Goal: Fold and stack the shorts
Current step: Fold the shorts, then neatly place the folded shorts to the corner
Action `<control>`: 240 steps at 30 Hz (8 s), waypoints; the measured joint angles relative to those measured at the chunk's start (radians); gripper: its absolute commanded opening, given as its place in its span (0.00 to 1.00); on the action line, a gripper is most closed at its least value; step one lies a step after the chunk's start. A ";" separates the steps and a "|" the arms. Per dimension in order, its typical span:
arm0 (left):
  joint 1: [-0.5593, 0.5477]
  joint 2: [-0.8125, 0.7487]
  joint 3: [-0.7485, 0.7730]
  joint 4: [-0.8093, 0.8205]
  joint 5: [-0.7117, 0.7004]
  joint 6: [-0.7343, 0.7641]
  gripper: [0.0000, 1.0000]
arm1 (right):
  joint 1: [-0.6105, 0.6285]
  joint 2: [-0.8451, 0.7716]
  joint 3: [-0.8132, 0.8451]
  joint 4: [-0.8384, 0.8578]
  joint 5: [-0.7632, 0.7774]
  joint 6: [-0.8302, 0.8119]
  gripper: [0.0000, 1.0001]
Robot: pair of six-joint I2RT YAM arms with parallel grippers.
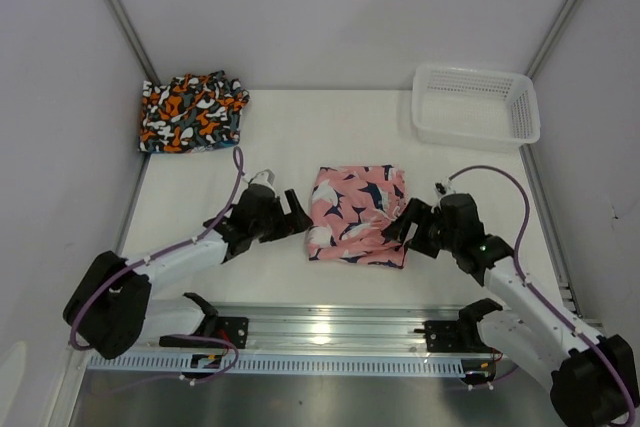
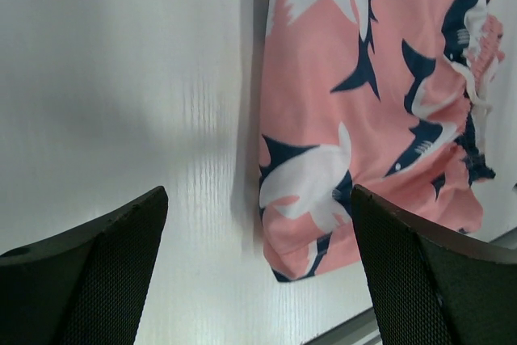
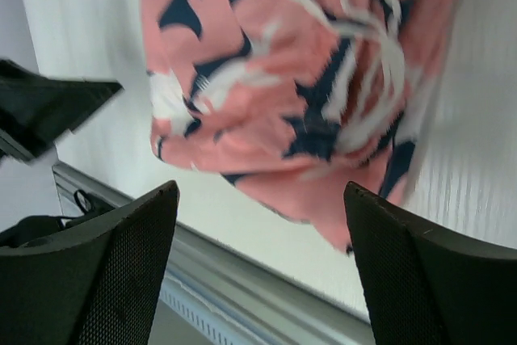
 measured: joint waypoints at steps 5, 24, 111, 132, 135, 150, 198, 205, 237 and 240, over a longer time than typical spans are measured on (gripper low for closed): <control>0.074 0.150 0.154 -0.014 0.066 0.050 0.95 | 0.106 -0.202 -0.172 -0.060 0.038 0.159 0.90; 0.208 0.579 0.634 0.037 0.276 0.226 0.95 | 0.827 -0.023 -0.294 0.182 0.729 0.958 0.99; 0.216 0.222 0.053 0.196 0.287 0.231 0.99 | -0.082 0.415 0.004 0.185 -0.202 -0.183 1.00; 0.256 0.270 -0.051 0.420 0.415 0.201 0.99 | -0.008 0.457 -0.020 0.342 -0.229 -0.157 1.00; 0.268 0.277 -0.077 0.478 0.467 0.184 0.99 | -0.007 0.457 -0.020 0.343 -0.229 -0.157 1.00; 0.270 0.313 -0.135 0.613 0.593 0.144 0.91 | -0.004 0.463 -0.020 0.351 -0.229 -0.157 0.94; 0.122 0.322 0.117 0.127 0.297 0.232 0.00 | 0.133 0.476 0.072 0.227 -0.049 -0.139 0.00; 0.118 0.352 0.503 -0.235 0.137 0.218 0.00 | 0.169 0.591 0.369 0.118 -0.005 -0.138 0.00; 0.634 0.767 1.440 -0.538 0.119 0.306 0.00 | 0.230 1.748 1.826 0.573 -0.085 0.179 0.00; 0.662 0.780 1.443 -0.506 0.120 0.303 0.00 | 0.236 1.796 1.839 0.690 -0.028 0.229 0.00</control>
